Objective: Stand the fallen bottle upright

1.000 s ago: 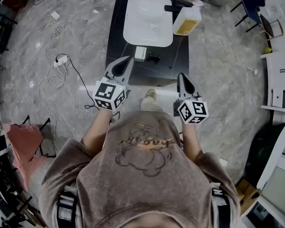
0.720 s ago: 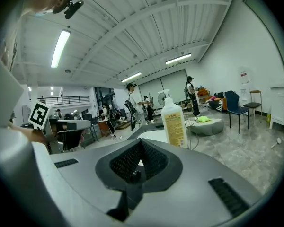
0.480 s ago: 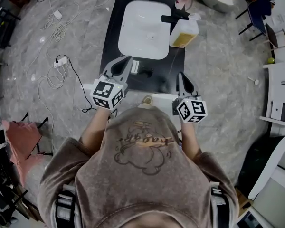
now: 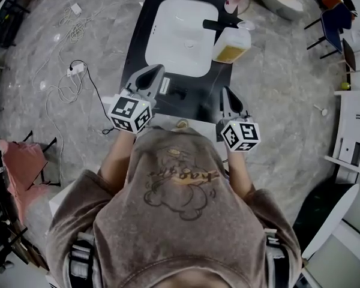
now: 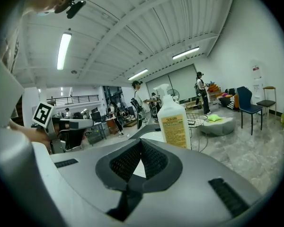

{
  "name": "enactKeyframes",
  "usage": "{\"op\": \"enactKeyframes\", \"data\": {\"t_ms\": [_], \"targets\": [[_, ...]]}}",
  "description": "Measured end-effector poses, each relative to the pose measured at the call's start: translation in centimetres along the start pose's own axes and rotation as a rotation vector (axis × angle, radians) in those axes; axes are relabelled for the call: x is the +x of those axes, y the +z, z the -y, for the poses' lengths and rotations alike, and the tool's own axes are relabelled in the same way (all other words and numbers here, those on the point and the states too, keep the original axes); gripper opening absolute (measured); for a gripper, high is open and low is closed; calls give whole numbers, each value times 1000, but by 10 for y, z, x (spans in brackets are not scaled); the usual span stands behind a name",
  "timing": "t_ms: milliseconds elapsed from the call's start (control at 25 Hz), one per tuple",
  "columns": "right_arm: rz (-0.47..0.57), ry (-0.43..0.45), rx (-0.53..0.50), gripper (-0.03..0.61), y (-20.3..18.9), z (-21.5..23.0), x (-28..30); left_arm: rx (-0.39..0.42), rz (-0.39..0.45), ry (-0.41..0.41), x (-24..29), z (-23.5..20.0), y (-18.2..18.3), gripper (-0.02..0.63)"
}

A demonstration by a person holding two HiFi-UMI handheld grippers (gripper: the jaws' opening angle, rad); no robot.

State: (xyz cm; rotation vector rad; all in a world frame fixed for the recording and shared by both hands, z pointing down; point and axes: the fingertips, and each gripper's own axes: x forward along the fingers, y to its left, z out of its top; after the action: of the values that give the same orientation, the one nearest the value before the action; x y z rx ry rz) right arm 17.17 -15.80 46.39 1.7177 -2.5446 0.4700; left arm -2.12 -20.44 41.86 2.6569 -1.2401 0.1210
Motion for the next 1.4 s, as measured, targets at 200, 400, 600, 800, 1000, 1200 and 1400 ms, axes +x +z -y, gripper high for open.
{"op": "enactKeyframes", "data": {"t_ms": [200, 400, 600, 800, 1000, 1200, 1400], "targets": [[-8, 5, 11, 0, -1, -4, 6, 10, -3, -7, 3, -4, 8, 18], [3, -27, 28, 0, 0, -9, 10, 36, 1, -47, 2, -6, 18, 18], [24, -64, 38, 0, 5, -16, 12, 43, 0, -81, -4, -10, 24, 18], [40, -85, 39, 0, 5, -21, 18, 30, 15, -131, -1, -14, 25, 20], [42, -93, 38, 0, 4, -26, 19, 34, 20, -171, 0, -13, 27, 21], [45, -105, 37, 0, 4, -25, 19, 51, 15, -205, 4, -10, 29, 57], [46, -111, 39, 0, 5, -23, 18, 67, -3, -250, 8, -4, 28, 118]]}}
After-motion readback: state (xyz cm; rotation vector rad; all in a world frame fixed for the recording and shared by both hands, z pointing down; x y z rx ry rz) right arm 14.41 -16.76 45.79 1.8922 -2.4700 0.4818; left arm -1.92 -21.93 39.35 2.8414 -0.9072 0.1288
